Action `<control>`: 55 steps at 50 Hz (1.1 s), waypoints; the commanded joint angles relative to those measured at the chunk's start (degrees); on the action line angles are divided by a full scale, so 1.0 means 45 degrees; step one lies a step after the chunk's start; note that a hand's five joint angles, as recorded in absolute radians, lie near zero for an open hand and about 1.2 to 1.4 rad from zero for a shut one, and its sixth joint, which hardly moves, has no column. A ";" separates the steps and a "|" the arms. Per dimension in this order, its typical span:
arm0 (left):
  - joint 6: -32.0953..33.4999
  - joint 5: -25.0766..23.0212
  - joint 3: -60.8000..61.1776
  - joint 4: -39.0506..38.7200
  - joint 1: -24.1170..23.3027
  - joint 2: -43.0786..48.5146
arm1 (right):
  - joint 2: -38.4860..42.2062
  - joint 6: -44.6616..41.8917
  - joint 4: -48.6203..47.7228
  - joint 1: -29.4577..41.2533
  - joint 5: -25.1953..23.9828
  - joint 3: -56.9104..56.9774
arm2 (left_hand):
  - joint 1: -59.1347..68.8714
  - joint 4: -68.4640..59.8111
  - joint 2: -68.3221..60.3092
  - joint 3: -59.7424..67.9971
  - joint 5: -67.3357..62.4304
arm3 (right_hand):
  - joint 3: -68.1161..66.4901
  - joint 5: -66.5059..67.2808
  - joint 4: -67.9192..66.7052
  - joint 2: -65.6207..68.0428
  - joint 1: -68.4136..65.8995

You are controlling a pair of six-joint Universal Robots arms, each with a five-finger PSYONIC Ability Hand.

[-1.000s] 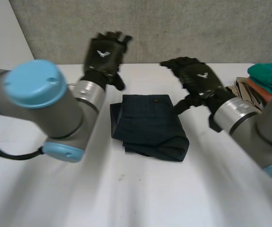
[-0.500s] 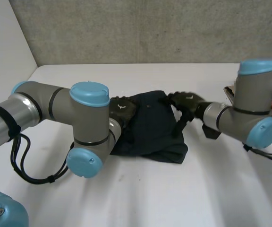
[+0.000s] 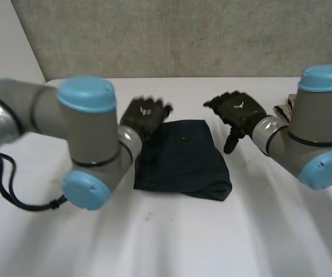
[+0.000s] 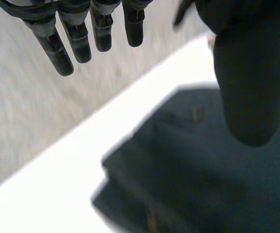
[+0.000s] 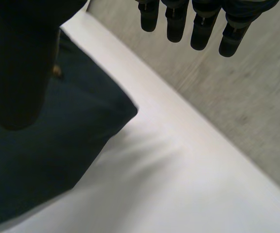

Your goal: Fold the laundry.

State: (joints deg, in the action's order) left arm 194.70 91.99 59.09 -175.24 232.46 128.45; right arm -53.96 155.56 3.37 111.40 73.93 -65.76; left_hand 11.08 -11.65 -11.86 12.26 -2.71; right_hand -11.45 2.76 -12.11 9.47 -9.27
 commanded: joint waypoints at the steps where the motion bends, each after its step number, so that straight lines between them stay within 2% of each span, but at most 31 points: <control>1: -0.2112 -0.3660 0.0404 -0.0667 0.0353 -0.2645 | -0.2480 0.0021 -0.2778 0.0322 0.0543 -0.3898 | 0.0779 -0.0653 -0.0605 0.0515 -0.0415 | 0.0323 -0.0614 0.0470 0.0118 -0.0161; 2: -0.2481 -0.4690 0.0404 -0.0647 0.0585 -0.2898 | -0.2811 -0.0115 -0.3361 0.0516 0.0659 -0.4889 | 0.0891 -0.0765 -0.0717 0.0627 -0.0527 | 0.0323 -0.0614 0.0470 0.0118 -0.0161; 6: -0.2933 -0.6628 0.0404 -0.0142 0.1055 -0.3017 | -0.2932 -0.0272 -0.4848 0.0986 0.0661 -0.6888 | 0.0929 -0.0803 -0.0756 0.0666 -0.0566 | 0.0323 -0.0614 0.0470 0.0118 -0.0161; 10: -0.2896 -0.7297 0.0384 0.0659 0.1173 -0.2959 | -0.2873 -0.0253 -0.6294 0.1357 0.0544 -0.8257 | 0.0855 -0.0729 -0.0682 0.0592 -0.0492 | 0.0323 -0.0614 0.0470 0.0118 -0.0161; 14: -0.2856 -0.7298 0.0462 0.0798 0.1115 -0.2959 | -0.2269 -0.0330 -0.7563 0.1709 0.0407 -0.8844 | 0.0817 -0.0691 -0.0643 0.0554 -0.0454 | 0.0323 -0.0614 0.0470 0.0118 -0.0161; 20: -0.2856 -0.7259 0.0501 0.0778 0.1037 -0.2881 | -0.0806 -0.0682 -0.8678 0.1787 0.0173 -0.8378 | 0.0705 -0.0579 -0.0531 0.0442 -0.0342 | 0.0323 -0.0614 0.0470 0.0118 -0.0161; 43: -0.2895 -0.6809 0.0560 0.0251 0.1037 -0.2373 | 0.1130 -0.0956 -0.8836 0.1710 0.0192 -0.5838 | 0.0668 -0.0542 -0.0494 0.0404 -0.0304 | 0.0269 -0.0561 0.0416 0.0172 -0.0215; 51: -0.2895 -0.6849 0.0814 0.0232 0.1095 -0.2392 | 0.1501 -0.0839 -0.8855 0.1710 0.0016 -0.4979 | 0.0668 -0.0542 -0.0494 0.0404 -0.0304 | -0.4702 0.4410 -0.4555 0.5143 -0.5186; 54: -0.2876 -0.6829 0.0814 0.0232 0.1115 -0.2412 | 0.1814 -0.0878 -0.8718 0.1768 -0.0140 -0.4451 | 0.0668 -0.0542 -0.0494 0.0404 -0.0304 | -0.8242 0.7951 -0.8096 0.8684 -0.8726; 55: -0.2876 -0.6829 0.0814 0.0232 0.1115 -0.2412 | 0.1853 -0.0820 -0.8718 0.1768 -0.0160 -0.4257 | 0.0705 -0.0579 -0.0531 0.0441 -0.0341 | -1.1623 1.1332 -1.1477 1.2065 -1.2107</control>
State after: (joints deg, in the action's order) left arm 181.72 61.21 62.64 -174.23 237.35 117.66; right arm -47.16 151.60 -36.33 119.16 74.08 -88.33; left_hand 11.27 -11.81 -11.98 12.39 -2.71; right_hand -33.29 19.73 -33.25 33.34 -32.99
